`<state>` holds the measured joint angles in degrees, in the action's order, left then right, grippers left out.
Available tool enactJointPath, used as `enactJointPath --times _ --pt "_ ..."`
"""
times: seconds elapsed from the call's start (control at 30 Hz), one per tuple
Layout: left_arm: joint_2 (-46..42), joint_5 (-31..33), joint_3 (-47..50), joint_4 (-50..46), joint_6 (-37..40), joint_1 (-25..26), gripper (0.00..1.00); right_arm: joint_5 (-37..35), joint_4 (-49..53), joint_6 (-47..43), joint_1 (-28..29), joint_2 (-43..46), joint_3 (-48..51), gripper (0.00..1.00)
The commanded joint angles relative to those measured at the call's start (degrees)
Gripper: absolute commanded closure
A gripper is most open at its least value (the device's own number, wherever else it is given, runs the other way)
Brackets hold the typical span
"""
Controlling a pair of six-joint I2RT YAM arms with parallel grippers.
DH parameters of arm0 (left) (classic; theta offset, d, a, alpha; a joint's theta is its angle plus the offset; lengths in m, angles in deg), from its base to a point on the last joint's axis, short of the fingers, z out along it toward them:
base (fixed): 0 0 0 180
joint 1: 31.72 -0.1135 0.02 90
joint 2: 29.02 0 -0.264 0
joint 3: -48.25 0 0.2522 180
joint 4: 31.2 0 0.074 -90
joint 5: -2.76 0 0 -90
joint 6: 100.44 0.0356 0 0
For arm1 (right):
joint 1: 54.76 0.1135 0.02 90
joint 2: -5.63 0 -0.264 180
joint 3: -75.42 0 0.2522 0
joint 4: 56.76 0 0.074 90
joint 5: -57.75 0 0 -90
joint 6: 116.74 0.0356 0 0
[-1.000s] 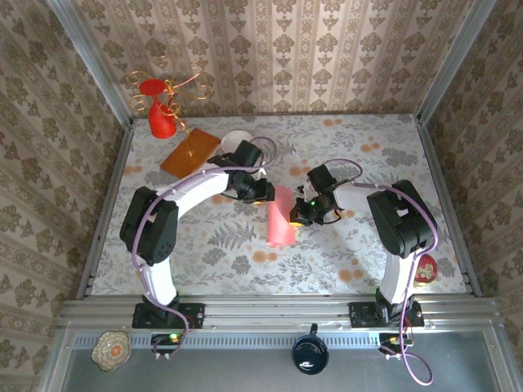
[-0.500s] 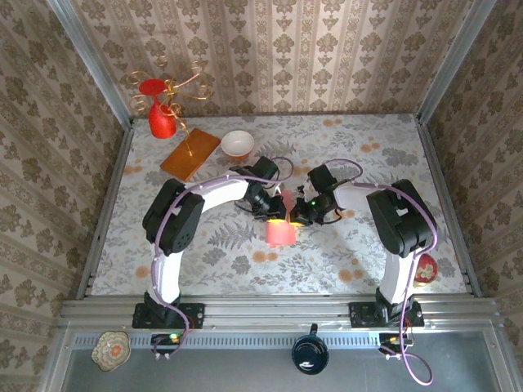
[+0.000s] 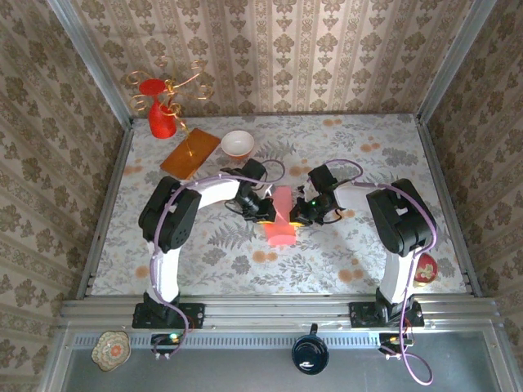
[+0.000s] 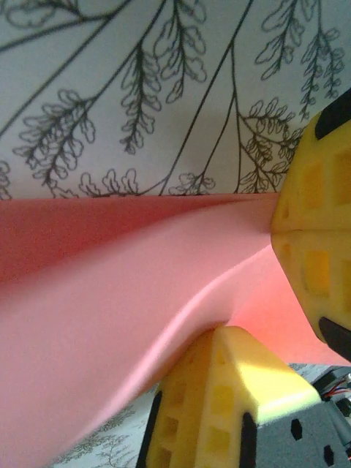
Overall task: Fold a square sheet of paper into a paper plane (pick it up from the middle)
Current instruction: First fold the square sheet of paper in half at the center of the table.
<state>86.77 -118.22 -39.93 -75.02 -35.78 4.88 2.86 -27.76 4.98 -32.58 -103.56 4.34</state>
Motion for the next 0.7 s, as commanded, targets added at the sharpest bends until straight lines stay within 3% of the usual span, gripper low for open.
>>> enactJointPath --times 0.0,0.13,0.23,0.43,0.67 --pt "0.4 2.5 3.7 -1.0 5.7 -3.4 0.83 -12.9 8.5 1.0 0.9 -7.9 5.4 0.95" --pt "-2.0 2.6 6.2 -0.8 7.5 -8.6 0.84 -12.9 8.2 1.1 0.8 -8.2 5.9 0.95" --pt "-5.2 1.5 6.0 -1.0 7.6 -9.9 0.84 -12.8 8.0 1.2 0.8 -8.1 5.9 0.95" --pt "-8.8 -5.0 5.0 7.2 1.5 -5.5 0.83 -12.2 7.7 1.4 0.8 -8.0 6.3 0.95" --pt "-1.0 -8.0 -0.1 12.4 -2.0 -1.6 0.82 -11.7 6.8 1.1 0.8 -8.4 7.2 0.95"
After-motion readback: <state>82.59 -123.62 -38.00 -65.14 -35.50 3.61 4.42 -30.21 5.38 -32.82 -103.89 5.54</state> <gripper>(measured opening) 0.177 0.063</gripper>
